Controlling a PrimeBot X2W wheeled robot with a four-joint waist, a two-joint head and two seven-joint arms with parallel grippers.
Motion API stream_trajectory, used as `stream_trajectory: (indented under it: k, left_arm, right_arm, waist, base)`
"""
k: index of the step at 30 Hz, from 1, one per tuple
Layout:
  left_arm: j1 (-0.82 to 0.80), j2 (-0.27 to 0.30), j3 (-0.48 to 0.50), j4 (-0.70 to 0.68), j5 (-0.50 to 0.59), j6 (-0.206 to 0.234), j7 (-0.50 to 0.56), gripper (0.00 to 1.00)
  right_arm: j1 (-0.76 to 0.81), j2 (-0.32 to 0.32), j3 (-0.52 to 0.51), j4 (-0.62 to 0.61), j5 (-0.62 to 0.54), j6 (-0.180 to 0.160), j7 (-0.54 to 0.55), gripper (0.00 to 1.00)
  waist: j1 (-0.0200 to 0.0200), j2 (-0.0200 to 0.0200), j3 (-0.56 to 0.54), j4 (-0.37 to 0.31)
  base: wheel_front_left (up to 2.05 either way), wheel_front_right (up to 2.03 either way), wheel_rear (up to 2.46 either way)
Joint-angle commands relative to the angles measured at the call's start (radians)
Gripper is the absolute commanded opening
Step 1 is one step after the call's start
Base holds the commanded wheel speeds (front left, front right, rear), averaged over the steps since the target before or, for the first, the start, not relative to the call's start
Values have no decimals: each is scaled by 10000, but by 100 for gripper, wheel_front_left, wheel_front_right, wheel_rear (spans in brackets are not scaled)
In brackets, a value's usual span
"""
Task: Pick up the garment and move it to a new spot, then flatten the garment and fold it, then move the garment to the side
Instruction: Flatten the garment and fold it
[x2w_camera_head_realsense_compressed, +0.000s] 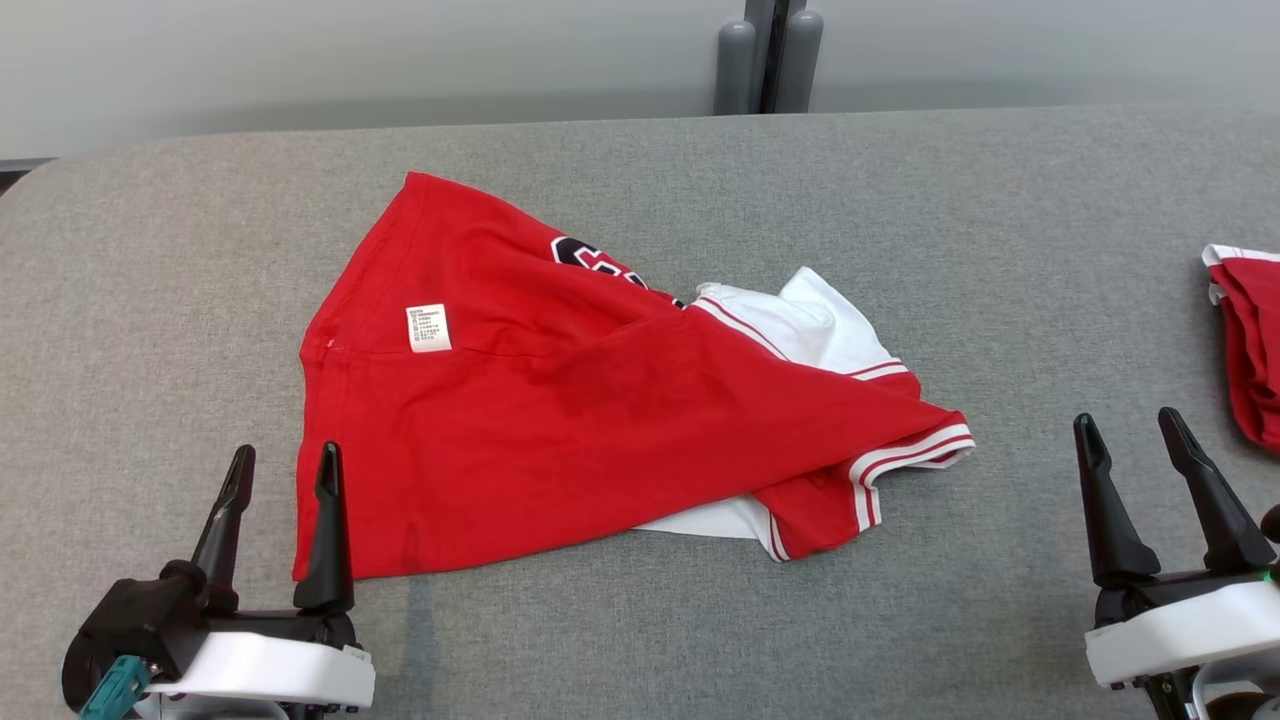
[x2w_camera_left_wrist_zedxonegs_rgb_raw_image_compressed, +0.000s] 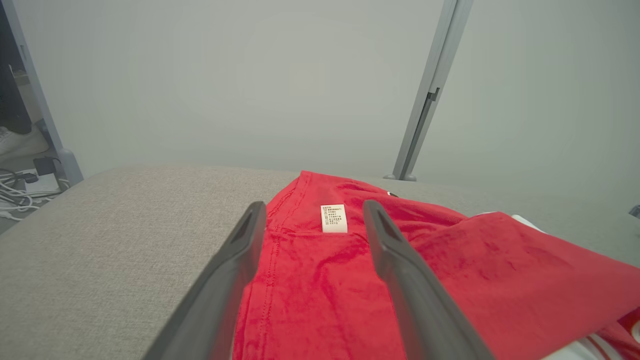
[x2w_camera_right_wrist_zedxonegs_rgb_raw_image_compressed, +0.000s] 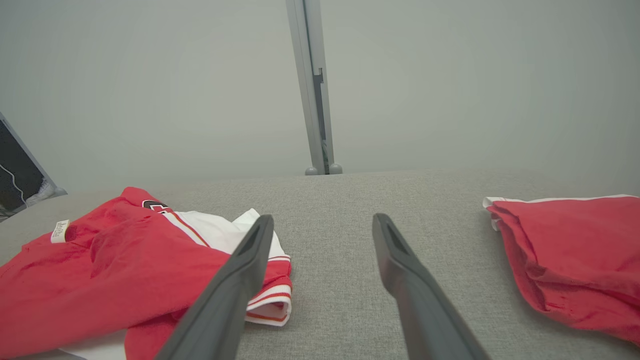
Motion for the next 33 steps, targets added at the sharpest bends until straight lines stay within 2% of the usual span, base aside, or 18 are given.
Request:
stream_trajectory:
  k: [1, 8, 14, 22, 29, 33]
  left_arm:
    - [-142, 76, 9, -50, 62, 33, 0, 100]
    - [-484, 25, -186, -186, 168, 51, 41, 100]
    - [-916, -175, -362, -130, 211, -77, -18, 100]
    - [-1287, -393, -356, 144, 215, -234, -129, 100]
    - [-1462, -471, -267, 240, 279, -375, -174, 100]
    - [-1490, -505, -189, 291, 303, -453, -183, 100]
  right_arm:
    - [16, -81, -18, 13, 25, 0, 25, 100]
    - [-711, -430, 441, 433, 119, 0, 179, 100]
    - [-1746, -723, 1764, 1396, 375, 0, 256, 100]
    - [-2593, -760, 3514, 2643, 580, 0, -45, 100]
    - [-3062, -998, 4392, 4058, 275, 0, 762, 100]
    - [-3308, -1102, 4955, 4788, 226, 0, 1684, 100]
  waist:
    - [0, 0, 25, 24]
    - [0, 0, 365, 314]
    - [0, 0, 852, 676]
    - [0, 0, 1240, 941]
    - [0, 0, 1405, 944]
    - [0, 0, 1452, 889]
  base:
    - [0, 0, 0]
    - [0, 0, 0]
    - [0, 0, 0]
    - [0, 0, 0]
    - [0, 0, 0]
    - [0, 0, 0]
